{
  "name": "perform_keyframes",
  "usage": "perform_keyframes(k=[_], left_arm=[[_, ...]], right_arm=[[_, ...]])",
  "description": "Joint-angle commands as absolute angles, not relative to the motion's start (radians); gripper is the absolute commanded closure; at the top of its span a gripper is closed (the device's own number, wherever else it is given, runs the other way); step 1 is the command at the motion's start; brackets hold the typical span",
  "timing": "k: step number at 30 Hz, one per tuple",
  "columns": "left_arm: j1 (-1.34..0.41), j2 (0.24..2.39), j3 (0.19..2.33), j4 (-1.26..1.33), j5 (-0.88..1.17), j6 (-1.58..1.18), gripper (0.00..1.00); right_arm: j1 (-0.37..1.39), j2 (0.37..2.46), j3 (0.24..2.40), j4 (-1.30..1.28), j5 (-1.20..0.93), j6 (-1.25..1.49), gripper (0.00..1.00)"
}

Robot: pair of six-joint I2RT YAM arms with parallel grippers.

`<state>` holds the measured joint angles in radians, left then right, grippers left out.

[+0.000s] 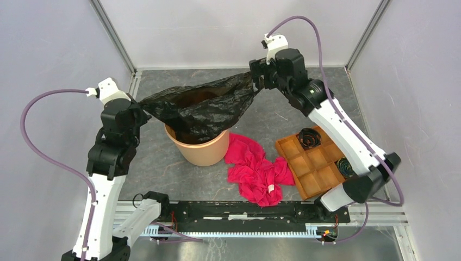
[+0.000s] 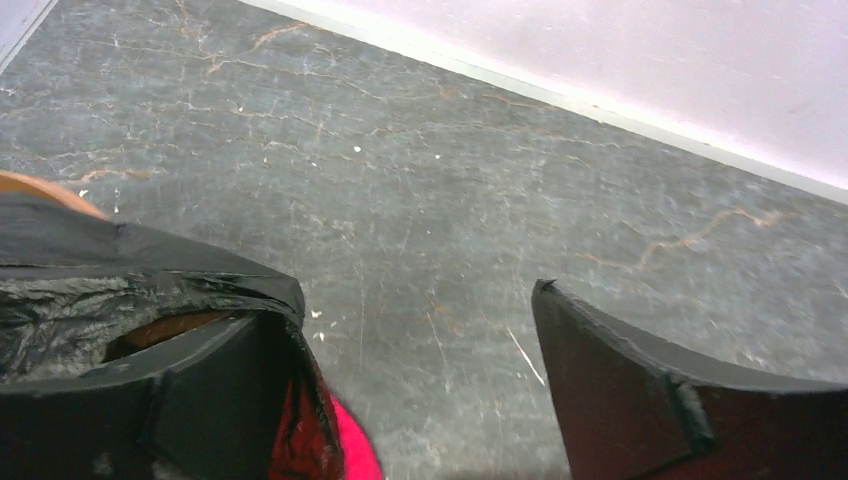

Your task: Put the trash bags into the trash bin

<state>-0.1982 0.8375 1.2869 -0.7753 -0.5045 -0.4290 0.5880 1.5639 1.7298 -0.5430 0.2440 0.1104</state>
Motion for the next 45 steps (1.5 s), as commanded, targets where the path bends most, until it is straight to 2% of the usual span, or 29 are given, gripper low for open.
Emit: perform_keyframes(k=[1, 5, 10, 13, 17, 20, 25, 30, 33, 37, 41, 45], left_arm=[[-0.193, 0.797, 1.265, -0.724, -0.437, -0.388, 0.98], [-0.193, 0.79, 1.266, -0.719, -0.405, -0.386, 0.98], [-0.193, 0.779, 1.283, -0.727, -0.41, -0.379, 0.98], [-0.193, 0.767, 1.284, -0.726, -0.383, -0.388, 0.98], [-0.193, 0.769, 1.275, -0.72, -0.373, -0.392, 0.98], [-0.193, 0.773, 1.274, -0.717, -0.362, -0.397, 0.98], [-0.193, 0.776, 1.27, -0.716, -0.358, -0.393, 0.98], [-0.193, 0.776, 1.263, -0.717, -0.358, -0.39, 0.98], [-0.193, 0.779, 1.265, -0.716, -0.363, -0.39, 0.98], [-0.193, 0.789, 1.274, -0.717, -0.361, -0.388, 0.98], [-0.193, 0.788, 1.272, -0.716, -0.362, -0.384, 0.98], [-0.193, 0.778, 1.27, -0.716, -0.365, -0.378, 0.98]], right_arm=[[0.629, 1.418, 1.674, -0.538, 0.313, 0.111, 0.02], [0.628, 1.345, 1.563, -0.404, 0.227, 0.127, 0.02], [0.623, 1.336, 1.586, -0.333, -0.056, 0.289, 0.02], [0.695, 1.278, 1.56, -0.287, -0.054, 0.348, 0.02], [0.863, 1.258, 1.534, -0.259, -0.084, 0.281, 0.02], [0.89, 1.316, 1.547, -0.274, -0.187, 0.23, 0.02], [0.903, 1.422, 1.617, -0.367, -0.161, -0.018, 0.04], [0.903, 1.469, 1.625, -0.361, -0.275, -0.241, 0.15], [0.9, 1.488, 1.635, -0.366, -0.335, -0.306, 0.21], [0.893, 1.517, 1.643, -0.354, -0.377, -0.334, 0.25], [0.853, 1.578, 1.711, -0.374, -0.467, -0.304, 0.22], [0.818, 1.664, 1.809, -0.435, -0.639, -0.309, 0.1]])
